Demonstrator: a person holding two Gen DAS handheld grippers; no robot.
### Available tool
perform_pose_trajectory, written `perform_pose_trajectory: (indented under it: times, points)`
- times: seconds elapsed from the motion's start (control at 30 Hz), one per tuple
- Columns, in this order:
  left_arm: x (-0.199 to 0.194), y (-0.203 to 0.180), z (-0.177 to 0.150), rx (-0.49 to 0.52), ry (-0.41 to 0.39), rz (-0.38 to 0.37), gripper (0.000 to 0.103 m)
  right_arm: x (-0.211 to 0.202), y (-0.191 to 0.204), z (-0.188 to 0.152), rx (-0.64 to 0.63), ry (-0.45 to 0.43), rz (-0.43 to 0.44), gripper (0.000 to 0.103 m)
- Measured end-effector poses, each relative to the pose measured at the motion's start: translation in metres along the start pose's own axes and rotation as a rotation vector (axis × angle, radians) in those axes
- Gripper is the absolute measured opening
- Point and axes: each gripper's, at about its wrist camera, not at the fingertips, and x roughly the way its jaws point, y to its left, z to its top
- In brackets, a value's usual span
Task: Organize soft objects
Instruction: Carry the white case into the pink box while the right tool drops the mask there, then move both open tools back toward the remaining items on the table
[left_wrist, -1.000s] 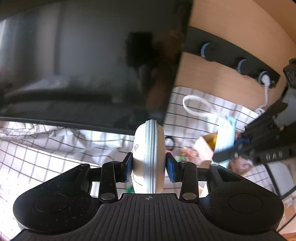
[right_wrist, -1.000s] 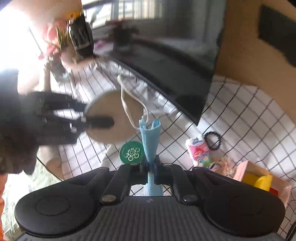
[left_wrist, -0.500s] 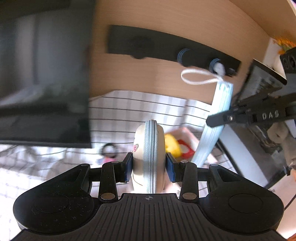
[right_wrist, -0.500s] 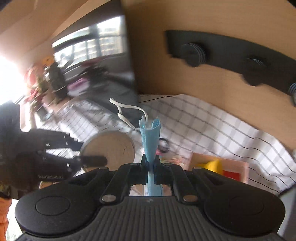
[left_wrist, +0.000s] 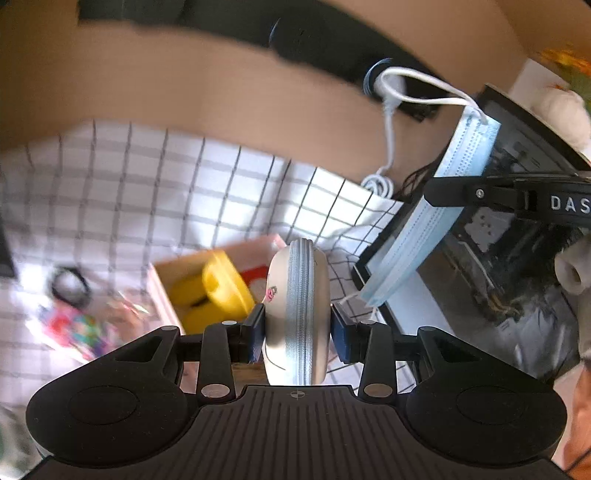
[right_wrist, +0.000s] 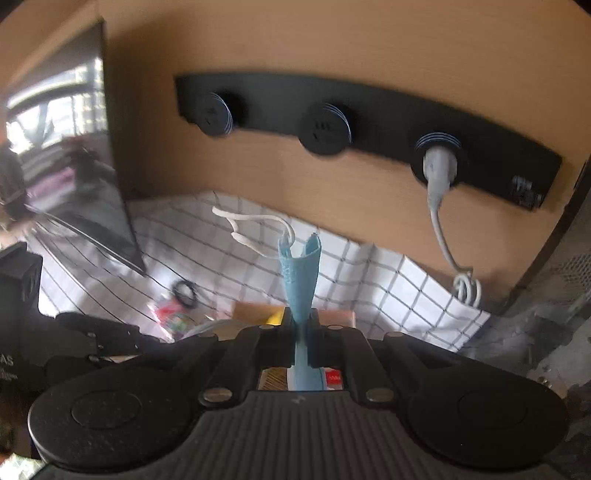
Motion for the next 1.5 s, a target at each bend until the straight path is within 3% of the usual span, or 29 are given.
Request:
perform_pose_trajectory:
  times: [0.13,0.23,0.47,0.53,0.63,1.07,1.17,1.23,1.3,1.37,1.5]
  points:
    - [0.036,0.020,-0.015,-0.126,0.012,-0.042,0.041,0.038,-0.003,-0.010,0.004,0.049,-0.063,0.005]
    - [0.059,0.032,-0.024,-0.165,0.054,-0.039,0.041,0.076,-0.012,-0.021,0.060,0.116,-0.047,0.005]
    - [0.083,0.043,-0.021,-0.123,0.103,-0.002,0.042,0.147,-0.023,-0.048,0.154,0.236,-0.011,0.005]
    - [0.091,0.042,-0.020,-0.094,0.123,0.040,0.042,0.165,-0.025,-0.054,0.175,0.258,-0.010,0.005]
    - [0.098,0.042,-0.017,-0.059,0.108,0.055,0.042,0.189,-0.029,-0.061,0.210,0.280,0.003,0.006]
    - [0.092,0.032,-0.008,0.084,0.079,0.121,0.045,0.239,-0.041,-0.091,0.298,0.373,0.053,0.006]
    - [0.078,0.032,0.000,0.081,0.059,0.110,0.045,0.232,-0.043,-0.094,0.317,0.352,0.064,0.018]
    - [0.070,0.032,0.004,0.076,0.040,0.104,0.045,0.220,-0.046,-0.093,0.331,0.317,0.061,0.042]
    - [0.069,0.031,0.004,0.079,0.050,0.118,0.036,0.205,-0.048,-0.090,0.347,0.270,0.054,0.051]
    - [0.076,0.029,-0.002,0.094,0.088,0.147,0.023,0.191,-0.049,-0.087,0.356,0.231,0.053,0.051]
    - [0.096,0.027,-0.016,0.079,0.162,0.140,0.022,0.167,-0.048,-0.084,0.352,0.170,0.054,0.051]
